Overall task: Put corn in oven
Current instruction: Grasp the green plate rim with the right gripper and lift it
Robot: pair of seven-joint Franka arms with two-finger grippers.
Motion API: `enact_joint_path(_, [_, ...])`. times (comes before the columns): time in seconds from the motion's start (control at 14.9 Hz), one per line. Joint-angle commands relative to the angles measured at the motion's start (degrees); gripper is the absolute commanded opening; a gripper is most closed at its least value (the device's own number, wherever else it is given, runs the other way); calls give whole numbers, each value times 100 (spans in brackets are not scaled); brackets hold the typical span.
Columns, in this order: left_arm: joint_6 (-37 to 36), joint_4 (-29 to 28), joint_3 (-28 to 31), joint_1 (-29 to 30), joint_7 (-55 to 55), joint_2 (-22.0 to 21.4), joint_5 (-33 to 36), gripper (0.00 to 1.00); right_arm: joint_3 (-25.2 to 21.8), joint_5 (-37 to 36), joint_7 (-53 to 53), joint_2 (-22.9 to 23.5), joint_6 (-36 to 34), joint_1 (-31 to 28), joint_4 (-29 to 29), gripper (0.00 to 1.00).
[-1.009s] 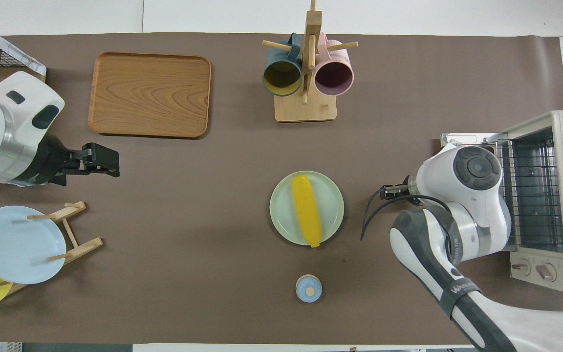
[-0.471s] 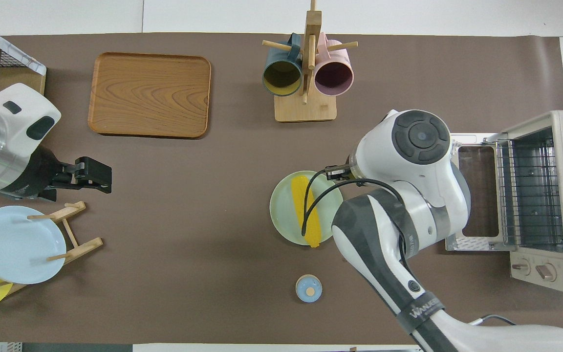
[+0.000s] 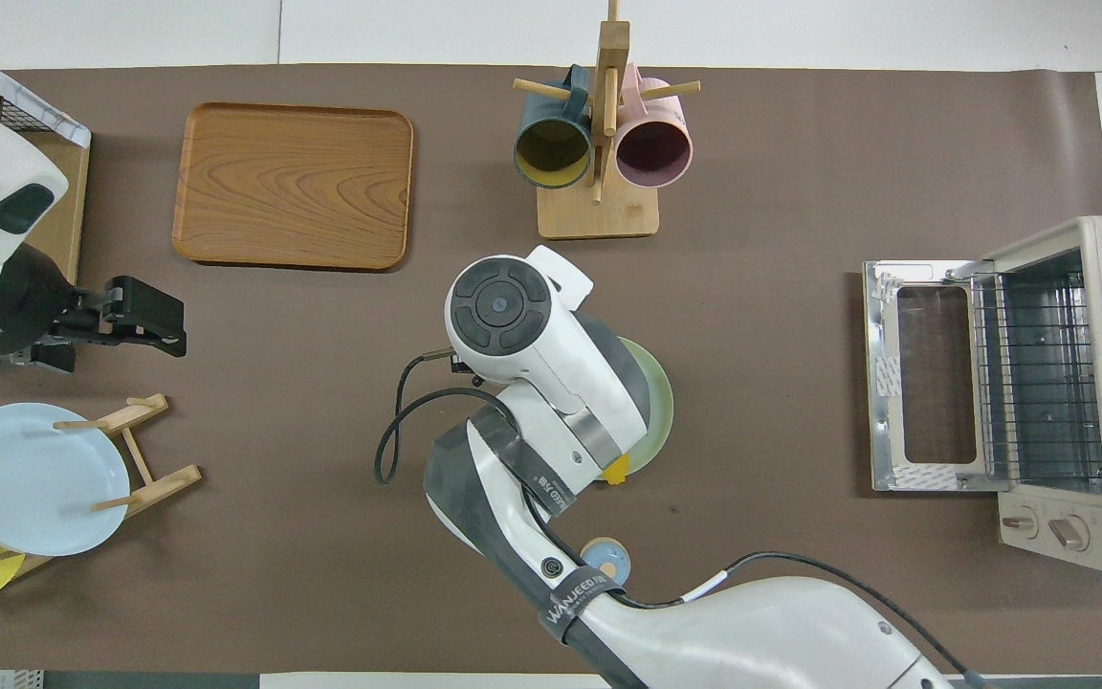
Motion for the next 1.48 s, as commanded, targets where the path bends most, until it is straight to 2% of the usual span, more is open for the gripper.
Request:
enact_joint_path(0.0, [-30, 159, -58, 44, 79, 91, 44, 100, -5, -102, 77, -28, 361, 121, -339, 41])
enact_joint_path(0.13, [-39, 185, -67, 35, 79, 117, 35, 100, -5, -102, 59, -143, 529, 226, -639, 41])
enact_joint_path(0.61, [-179, 572, -67, 43, 18, 249, -167, 100, -6, -498, 138, -222, -130, 349, -605, 42])
enact_joint_path(0.87, [-153, 493, -67, 44, 9, 197, -115, 100, 3, -489, 411, -363, 563, 306, -1263, 41])
enact_joint_path(1.01, [-170, 424, -67, 35, 0, 153, -106, 100, 3, -489, 411, -407, 557, 315, -1369, 39])
enact_joint_path(1.21, [-170, 300, -67, 17, -27, 65, -106, 100, 3, -489, 455, -433, 424, 350, -1369, 27])
enact_joint_path(1.35, [-144, 300, -75, 26, -35, 65, -106, 100, -5, -489, 508, -433, 363, 350, -1326, 0])
enact_joint_path(1.41, [-144, 300, -75, 26, -35, 73, -106, 100, -5, -489, 508, -433, 319, 350, -1300, 0])
